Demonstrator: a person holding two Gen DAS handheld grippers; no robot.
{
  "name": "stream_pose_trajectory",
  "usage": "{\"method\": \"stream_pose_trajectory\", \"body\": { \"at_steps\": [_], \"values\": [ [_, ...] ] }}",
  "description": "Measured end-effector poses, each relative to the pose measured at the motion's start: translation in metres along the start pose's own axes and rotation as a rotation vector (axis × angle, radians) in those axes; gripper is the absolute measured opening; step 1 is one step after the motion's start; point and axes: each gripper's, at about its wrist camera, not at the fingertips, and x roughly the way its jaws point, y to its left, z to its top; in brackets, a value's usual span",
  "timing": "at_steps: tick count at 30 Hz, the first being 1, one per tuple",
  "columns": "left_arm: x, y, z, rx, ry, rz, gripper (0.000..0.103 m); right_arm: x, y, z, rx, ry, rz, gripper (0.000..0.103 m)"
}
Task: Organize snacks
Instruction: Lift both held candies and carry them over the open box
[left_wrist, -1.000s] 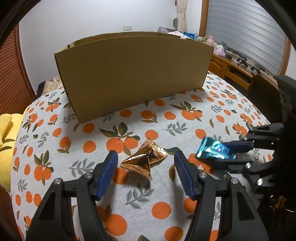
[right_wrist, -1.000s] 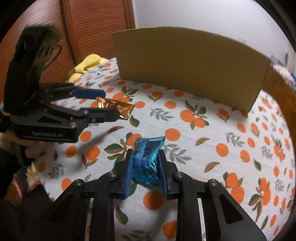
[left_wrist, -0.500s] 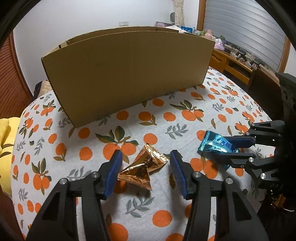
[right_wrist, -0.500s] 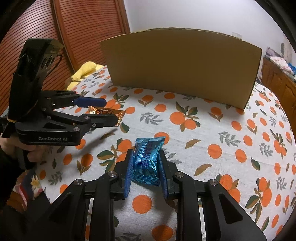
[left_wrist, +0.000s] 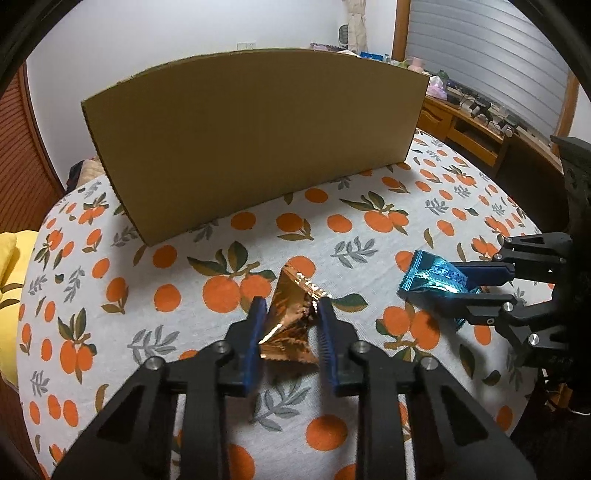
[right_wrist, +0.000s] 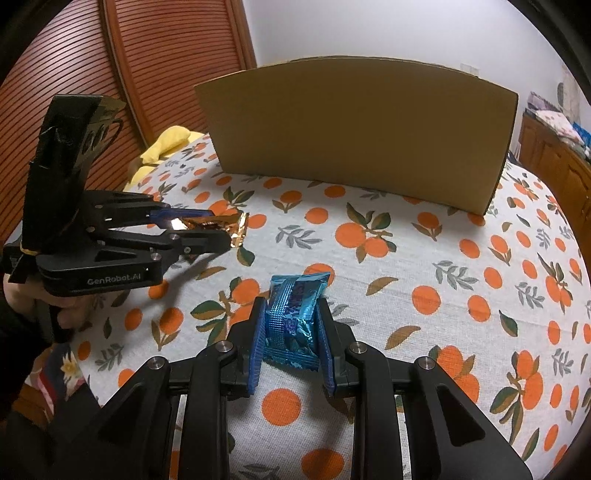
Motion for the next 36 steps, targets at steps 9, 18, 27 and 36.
{"method": "stream_pose_trajectory", "body": {
  "at_steps": [9, 18, 27, 36],
  "values": [
    [-0.022, -0.006, -0.008, -0.032, -0.058, -0.005, 0.021, -0.001, 0.0, -0.002, -0.002, -0.012, -0.002, 0.024],
    [-0.042, -0.017, -0.01, -0.049, -0.123, -0.008, 0.02, -0.004, 0.001, -0.002, -0.001, -0.028, -0.008, 0.024],
    [-0.063, -0.023, -0.001, -0.051, -0.181, -0.009, 0.02, -0.005, 0.0, -0.003, 0.01, -0.032, -0.007, 0.024],
    [-0.08, -0.026, 0.01, -0.041, -0.222, -0.005, 0.02, -0.014, -0.001, -0.001, 0.02, -0.062, -0.021, 0.024]
  ]
}}
